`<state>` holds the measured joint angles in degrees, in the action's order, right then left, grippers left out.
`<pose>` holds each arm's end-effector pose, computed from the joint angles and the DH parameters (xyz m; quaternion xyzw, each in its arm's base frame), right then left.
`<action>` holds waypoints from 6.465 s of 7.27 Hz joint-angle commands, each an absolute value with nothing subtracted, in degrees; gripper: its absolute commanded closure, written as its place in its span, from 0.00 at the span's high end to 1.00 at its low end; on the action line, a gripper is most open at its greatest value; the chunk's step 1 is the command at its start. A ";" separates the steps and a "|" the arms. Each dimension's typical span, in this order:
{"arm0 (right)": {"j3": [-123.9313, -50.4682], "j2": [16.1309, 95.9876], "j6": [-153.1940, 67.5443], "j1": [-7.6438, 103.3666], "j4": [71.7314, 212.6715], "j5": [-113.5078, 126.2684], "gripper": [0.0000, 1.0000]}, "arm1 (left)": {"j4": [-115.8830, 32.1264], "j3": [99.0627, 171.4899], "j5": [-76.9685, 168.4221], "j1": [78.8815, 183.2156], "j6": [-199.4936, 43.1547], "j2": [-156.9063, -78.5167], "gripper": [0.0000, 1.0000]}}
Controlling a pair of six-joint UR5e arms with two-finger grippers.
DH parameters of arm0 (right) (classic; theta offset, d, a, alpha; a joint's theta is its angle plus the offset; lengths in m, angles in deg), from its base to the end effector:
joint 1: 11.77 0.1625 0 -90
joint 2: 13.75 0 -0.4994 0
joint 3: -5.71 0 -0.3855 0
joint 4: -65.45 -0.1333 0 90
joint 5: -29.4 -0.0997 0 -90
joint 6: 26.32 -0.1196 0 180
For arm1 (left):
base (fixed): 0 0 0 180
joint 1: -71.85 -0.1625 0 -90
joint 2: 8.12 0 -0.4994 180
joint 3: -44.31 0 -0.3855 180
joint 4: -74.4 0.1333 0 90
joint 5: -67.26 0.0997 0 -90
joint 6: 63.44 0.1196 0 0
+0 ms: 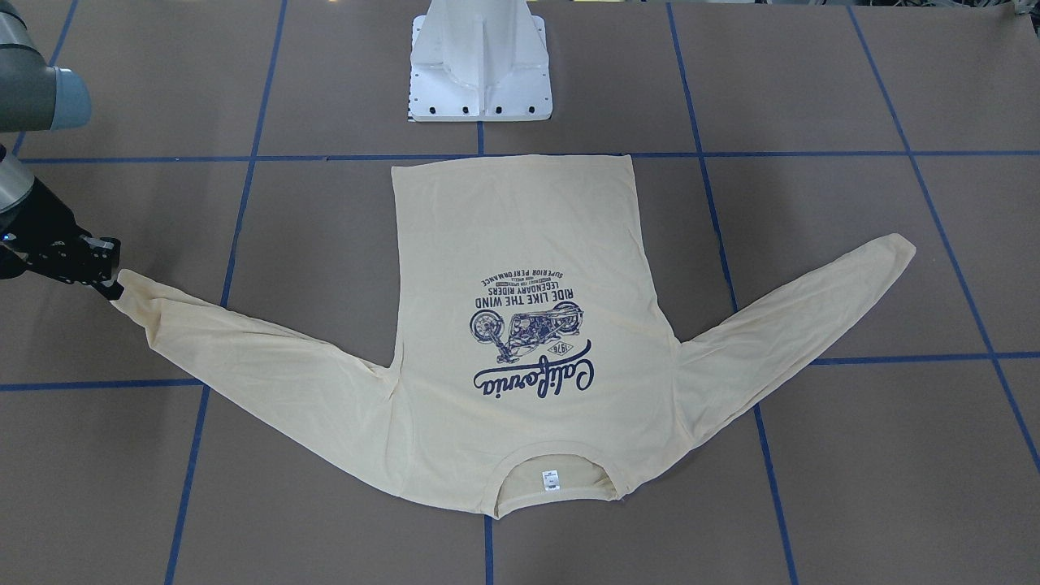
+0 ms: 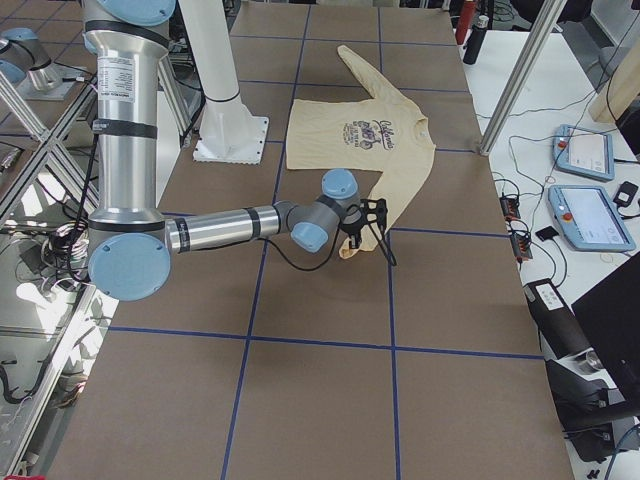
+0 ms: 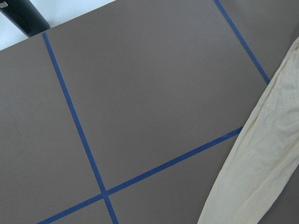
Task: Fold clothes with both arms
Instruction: 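Grasp the cuff of the sleeve nearest the right gripper and lift, then carry the sleeve across the shirt body toward the collar with right gripper, then open the right gripper and withdraw it from the shirt, then move the left gripper to the other sleeve cuff and grasp it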
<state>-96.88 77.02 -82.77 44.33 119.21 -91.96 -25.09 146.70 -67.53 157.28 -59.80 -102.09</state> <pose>-0.2273 -0.4656 0.5770 0.1013 -0.4521 0.0640 0.8839 -0.0066 -0.5334 0.5850 0.2038 0.3730 0.1495 0.8927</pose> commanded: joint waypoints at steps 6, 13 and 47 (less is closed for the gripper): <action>-96.99 32.62 -101.10 33.95 159.58 -77.41 0.00 | -25.00 146.61 -67.56 157.28 -59.92 -101.98 1.00; -50.76 -5.91 -113.69 16.72 152.42 -56.31 0.00 | -28.34 142.92 -67.65 157.19 -59.92 -101.98 1.00; -107.50 69.13 -61.48 48.00 147.28 -94.26 1.00 | -77.74 123.94 -60.62 132.59 -87.61 -88.89 0.72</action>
